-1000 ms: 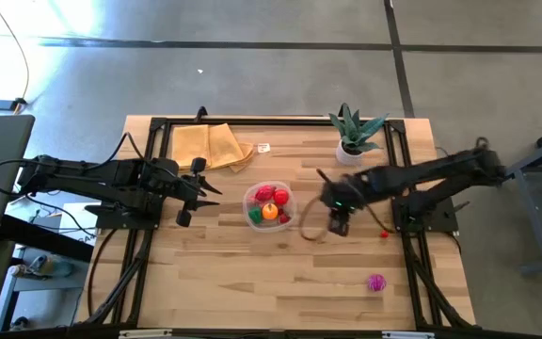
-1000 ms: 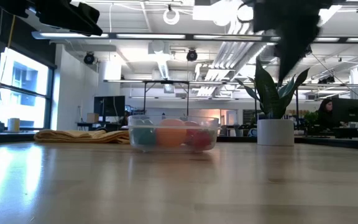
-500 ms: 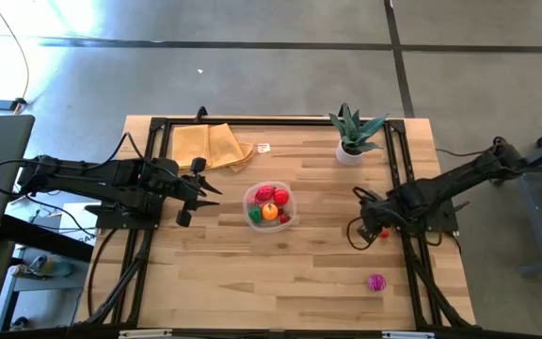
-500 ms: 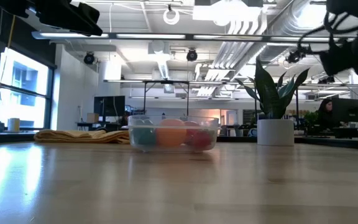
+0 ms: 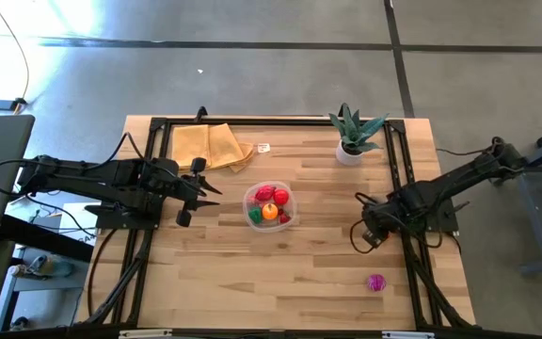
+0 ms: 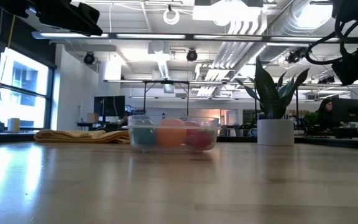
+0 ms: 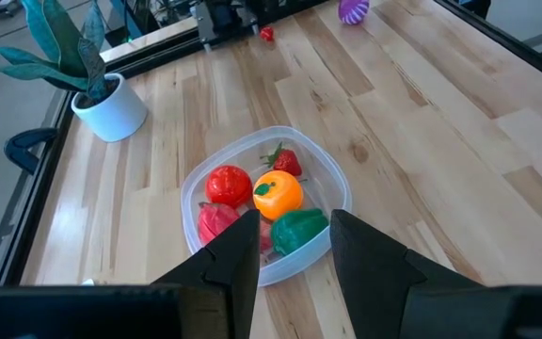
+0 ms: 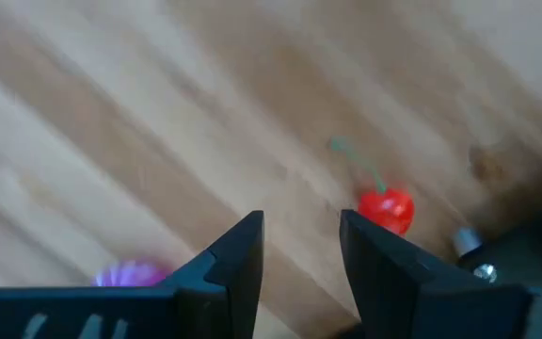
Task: Pick and placing Produce into tupperware
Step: Put the purple onion into the transparent bin
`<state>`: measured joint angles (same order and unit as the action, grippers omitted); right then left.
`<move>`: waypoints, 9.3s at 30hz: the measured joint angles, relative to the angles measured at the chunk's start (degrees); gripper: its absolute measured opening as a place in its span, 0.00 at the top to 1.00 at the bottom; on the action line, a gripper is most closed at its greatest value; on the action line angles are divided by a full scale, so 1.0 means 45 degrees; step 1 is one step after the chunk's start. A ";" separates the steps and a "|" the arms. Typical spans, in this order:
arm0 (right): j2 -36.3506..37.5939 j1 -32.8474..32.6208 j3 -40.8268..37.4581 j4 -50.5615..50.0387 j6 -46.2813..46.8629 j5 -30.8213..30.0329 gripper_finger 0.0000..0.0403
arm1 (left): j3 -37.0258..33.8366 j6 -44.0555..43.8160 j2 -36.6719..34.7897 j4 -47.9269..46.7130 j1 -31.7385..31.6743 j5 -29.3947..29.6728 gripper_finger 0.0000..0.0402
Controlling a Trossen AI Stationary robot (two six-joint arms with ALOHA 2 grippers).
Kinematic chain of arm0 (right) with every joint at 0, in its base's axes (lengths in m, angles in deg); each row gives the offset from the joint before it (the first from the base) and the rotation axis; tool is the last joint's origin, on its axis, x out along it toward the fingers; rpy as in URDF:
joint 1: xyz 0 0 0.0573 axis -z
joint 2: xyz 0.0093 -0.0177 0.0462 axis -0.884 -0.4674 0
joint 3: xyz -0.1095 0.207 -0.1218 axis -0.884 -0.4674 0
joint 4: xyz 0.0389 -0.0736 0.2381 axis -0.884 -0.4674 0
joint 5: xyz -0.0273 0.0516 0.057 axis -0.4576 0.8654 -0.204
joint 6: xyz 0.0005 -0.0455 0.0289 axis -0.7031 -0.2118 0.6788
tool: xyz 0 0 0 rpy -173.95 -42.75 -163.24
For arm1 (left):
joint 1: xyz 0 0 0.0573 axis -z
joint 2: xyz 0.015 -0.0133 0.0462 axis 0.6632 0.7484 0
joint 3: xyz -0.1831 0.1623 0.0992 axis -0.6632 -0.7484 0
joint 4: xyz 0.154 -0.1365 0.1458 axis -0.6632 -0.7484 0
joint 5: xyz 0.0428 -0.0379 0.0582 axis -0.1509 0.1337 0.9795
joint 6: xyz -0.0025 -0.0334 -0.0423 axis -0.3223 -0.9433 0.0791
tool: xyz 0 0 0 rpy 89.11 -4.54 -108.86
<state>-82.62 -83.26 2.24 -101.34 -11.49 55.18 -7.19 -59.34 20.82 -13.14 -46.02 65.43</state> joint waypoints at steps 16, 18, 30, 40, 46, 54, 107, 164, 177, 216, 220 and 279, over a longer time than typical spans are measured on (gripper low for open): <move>-0.0010 0.0361 0.0211 -0.0519 -0.3285 0.1333 0.67 | 0.0000 0.0002 0.0002 0.0003 -0.0003 0.0002 0.70; -0.0010 0.0389 0.0633 -0.0485 -0.3357 0.1202 0.67 | 0.0000 0.0001 0.0001 0.0003 -0.0001 0.0002 0.70; -0.0010 0.0224 0.2714 -0.1625 -0.2517 -0.0586 0.67 | 0.0000 0.0003 0.0000 0.0000 -0.0001 0.0002 0.70; -0.0109 -0.2357 0.2278 0.1403 0.4173 -0.0847 0.67 | 0.0000 0.0001 0.0001 0.0004 -0.0003 -0.0003 0.70; -0.0863 -0.4494 0.2270 0.0888 0.8754 -0.1381 0.67 | 0.0000 0.0004 0.0003 0.0004 0.0000 0.0002 0.70; -0.2180 -0.6556 0.2263 0.1987 1.2444 -0.0579 0.67 | 0.0000 0.0000 0.0000 0.0005 -0.0003 0.0001 0.70; -0.5024 -0.7402 0.2263 0.3295 1.4195 -0.0417 0.44 | 0.0000 0.0000 0.0000 0.0005 0.0002 0.0002 0.70; -0.5935 -0.7387 0.2263 0.3764 1.4900 -0.0714 0.39 | 0.0000 0.0003 0.0002 0.0005 -0.0003 -0.0001 0.70; -0.5931 -0.7397 0.2263 0.4194 1.4646 -0.1756 0.39 | 0.0000 0.0000 0.0002 0.0005 0.0002 -0.0003 0.70; -0.5926 -0.7507 0.2263 0.4529 1.6064 -0.1852 0.39 | 0.0000 0.0003 0.0002 0.0005 0.0000 0.0001 0.70; -0.5926 -0.6969 0.2263 0.5146 1.5866 -0.1163 0.39 | 0.0000 0.0000 0.0005 0.0000 0.0002 0.0002 0.70; -0.6818 -0.6814 0.4998 0.1933 1.8219 0.2569 0.39 | 0.0000 0.0002 0.0000 0.0005 -0.0001 0.0001 0.70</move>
<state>-113.30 -113.92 24.73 -92.64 70.50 66.74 -7.19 -59.33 20.82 -13.12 -46.03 65.43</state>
